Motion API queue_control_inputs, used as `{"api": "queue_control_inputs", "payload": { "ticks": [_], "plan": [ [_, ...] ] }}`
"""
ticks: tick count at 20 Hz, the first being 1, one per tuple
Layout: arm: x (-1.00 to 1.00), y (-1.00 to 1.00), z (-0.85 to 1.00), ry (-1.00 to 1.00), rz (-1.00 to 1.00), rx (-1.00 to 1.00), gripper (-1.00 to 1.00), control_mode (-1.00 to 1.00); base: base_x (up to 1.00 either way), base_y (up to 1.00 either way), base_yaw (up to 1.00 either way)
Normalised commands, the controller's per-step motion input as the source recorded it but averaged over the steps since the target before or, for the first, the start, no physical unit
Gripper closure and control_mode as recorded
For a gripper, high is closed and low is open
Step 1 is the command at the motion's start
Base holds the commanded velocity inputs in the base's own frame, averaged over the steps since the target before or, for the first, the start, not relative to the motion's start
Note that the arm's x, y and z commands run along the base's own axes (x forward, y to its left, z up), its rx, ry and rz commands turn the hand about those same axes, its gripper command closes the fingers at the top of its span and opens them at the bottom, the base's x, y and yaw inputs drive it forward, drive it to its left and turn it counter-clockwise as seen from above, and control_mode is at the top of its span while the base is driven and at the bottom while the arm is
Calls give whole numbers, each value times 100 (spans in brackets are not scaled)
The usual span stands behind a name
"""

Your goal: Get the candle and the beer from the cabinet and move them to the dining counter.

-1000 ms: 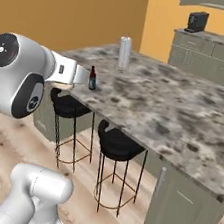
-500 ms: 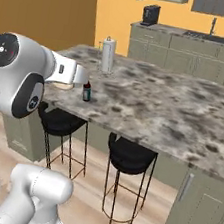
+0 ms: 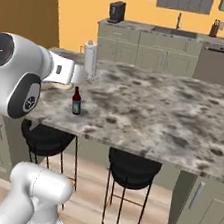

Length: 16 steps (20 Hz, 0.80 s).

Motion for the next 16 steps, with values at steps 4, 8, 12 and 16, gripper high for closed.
{"api": "queue_control_inputs", "payload": {
  "ticks": [4, 8, 12, 16],
  "plan": [
    [0, 0, 0, 0, 0, 0, 100, 100, 79, 1, -26],
    [0, 0, 0, 0, 0, 0, 100, 100, 61, 6, -30],
    [0, 0, 0, 0, 0, 0, 100, 100, 46, 1, -23],
    [0, 0, 0, 0, 0, 0, 100, 100, 52, 0, -11]
  ]
}}
